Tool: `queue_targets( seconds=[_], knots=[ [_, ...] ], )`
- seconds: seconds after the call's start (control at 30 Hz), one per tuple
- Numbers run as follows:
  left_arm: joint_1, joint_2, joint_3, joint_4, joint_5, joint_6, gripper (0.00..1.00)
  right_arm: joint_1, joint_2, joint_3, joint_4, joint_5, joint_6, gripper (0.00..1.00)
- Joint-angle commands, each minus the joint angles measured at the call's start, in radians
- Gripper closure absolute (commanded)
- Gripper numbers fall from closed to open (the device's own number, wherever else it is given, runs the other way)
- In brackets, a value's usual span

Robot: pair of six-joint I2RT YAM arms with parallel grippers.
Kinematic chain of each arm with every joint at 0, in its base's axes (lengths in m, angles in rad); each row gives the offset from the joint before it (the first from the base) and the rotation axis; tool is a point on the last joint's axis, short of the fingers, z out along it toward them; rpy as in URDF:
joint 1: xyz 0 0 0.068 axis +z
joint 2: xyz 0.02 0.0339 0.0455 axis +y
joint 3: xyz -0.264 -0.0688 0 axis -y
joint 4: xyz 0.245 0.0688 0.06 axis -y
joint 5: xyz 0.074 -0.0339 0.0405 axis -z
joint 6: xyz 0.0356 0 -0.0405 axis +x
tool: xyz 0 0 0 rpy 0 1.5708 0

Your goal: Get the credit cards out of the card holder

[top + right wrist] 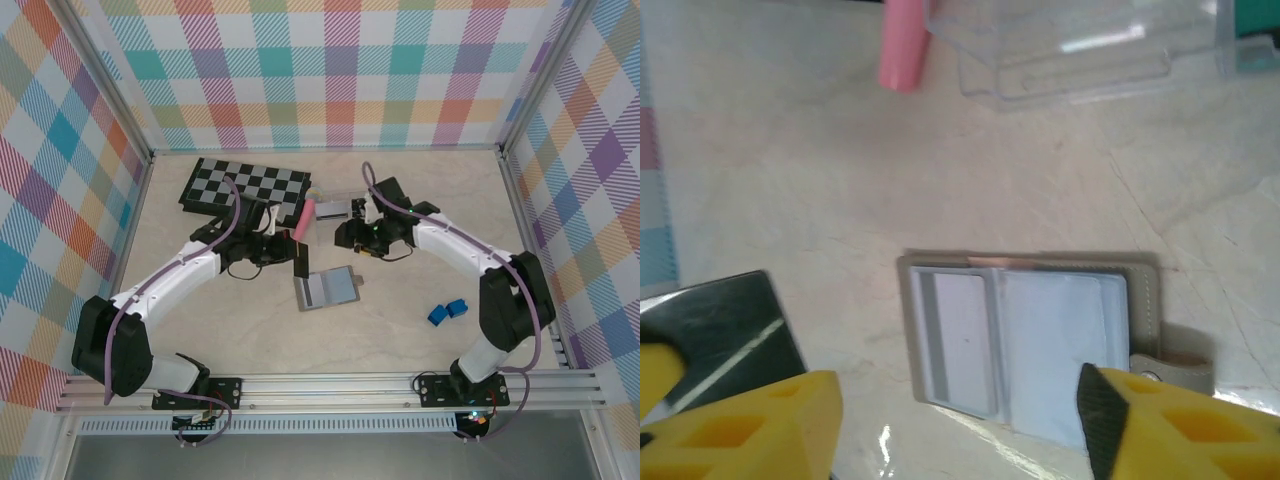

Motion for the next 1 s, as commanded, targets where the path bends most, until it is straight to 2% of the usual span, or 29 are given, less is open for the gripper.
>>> queue_targets(
  seconds=[0.0, 0.1, 0.2, 0.4, 0.53, 0.83, 0.97],
  knots=[
    [0.006, -0.014, 0.044, 0.076, 0.019, 0.033, 0.97, -0.033, -0.017, -0.037, 0.109, -0.192, -0.004, 0.3],
    [-0.009, 0.005, 0.068, 0.128, 0.014, 0.022, 0.96, -0.065, -0.027, -0.03, 0.094, -0.202, -0.004, 0.28],
    [-0.034, 0.04, 0.123, 0.11, -0.037, 0.064, 0.97, -0.108, -0.043, -0.033, 0.058, -0.161, -0.012, 0.25],
    [-0.113, 0.184, 0.348, -0.011, -0.167, 0.256, 0.99, -0.19, -0.091, -0.047, -0.044, 0.013, -0.066, 0.12],
    [-0.156, 0.309, 0.521, -0.058, -0.177, 0.401, 1.0, -0.262, -0.149, -0.099, -0.05, 0.085, -0.1, 0.0],
    [-0.212, 0.533, 0.823, -0.122, -0.074, 0.754, 0.99, -0.384, -0.218, -0.186, -0.048, 0.084, -0.148, 0.0],
    [-0.247, 0.642, 0.978, -0.197, -0.147, 0.912, 0.99, -0.416, -0.238, -0.217, -0.044, 0.063, -0.158, 0.0]
  ],
)
